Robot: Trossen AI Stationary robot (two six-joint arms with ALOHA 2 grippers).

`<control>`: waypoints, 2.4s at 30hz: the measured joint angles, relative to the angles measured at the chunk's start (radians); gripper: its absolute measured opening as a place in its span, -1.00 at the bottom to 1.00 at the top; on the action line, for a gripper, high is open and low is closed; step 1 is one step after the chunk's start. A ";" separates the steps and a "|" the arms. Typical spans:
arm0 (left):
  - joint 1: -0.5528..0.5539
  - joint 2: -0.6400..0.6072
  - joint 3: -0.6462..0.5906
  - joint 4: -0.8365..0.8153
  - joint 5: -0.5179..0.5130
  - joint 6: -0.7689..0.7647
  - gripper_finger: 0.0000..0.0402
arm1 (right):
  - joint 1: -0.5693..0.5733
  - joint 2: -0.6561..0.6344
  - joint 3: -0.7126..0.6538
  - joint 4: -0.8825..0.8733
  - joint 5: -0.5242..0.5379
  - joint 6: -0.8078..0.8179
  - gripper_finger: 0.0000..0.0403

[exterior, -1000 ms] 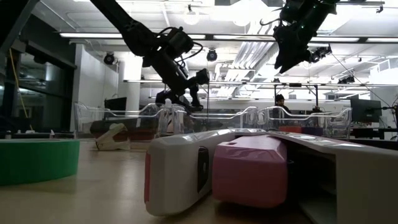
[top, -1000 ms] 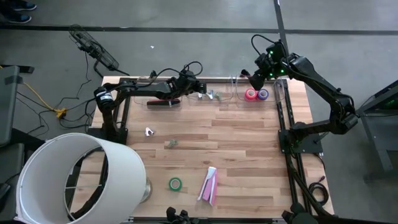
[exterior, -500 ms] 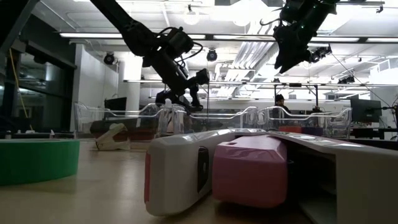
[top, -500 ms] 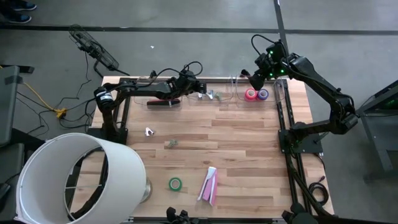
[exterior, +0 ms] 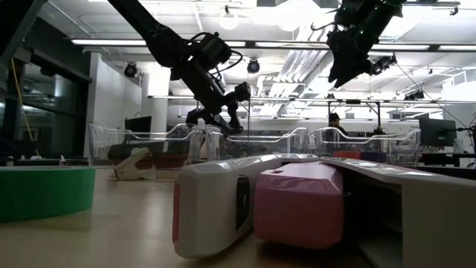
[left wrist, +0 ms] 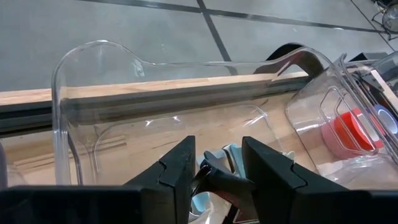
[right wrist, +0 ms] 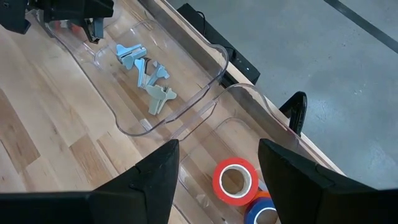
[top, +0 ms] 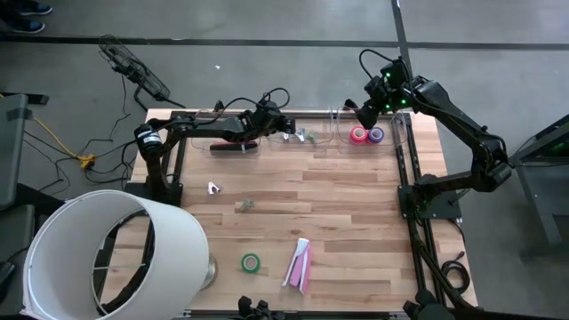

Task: Pick and place Stapler, Stapler remover, tape
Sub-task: Put the black stapler remover into the middle transparent bin, then put the gray stapler remover into the middle transparent bin

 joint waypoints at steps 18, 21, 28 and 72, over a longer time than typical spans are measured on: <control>0.000 0.000 0.000 0.000 0.000 0.000 -0.26 | 0.000 0.000 0.000 0.000 0.000 0.000 0.05; 0.000 -0.007 -0.001 -0.001 0.002 0.000 -0.26 | 0.000 0.000 0.000 0.000 0.000 0.000 0.05; 0.000 -0.077 -0.001 -0.009 0.001 0.063 -0.26 | 0.000 0.000 0.000 -0.006 0.000 0.000 0.05; -0.058 -0.338 0.000 -0.840 0.319 0.132 -0.27 | 0.000 0.000 0.000 -0.033 0.010 -0.007 0.05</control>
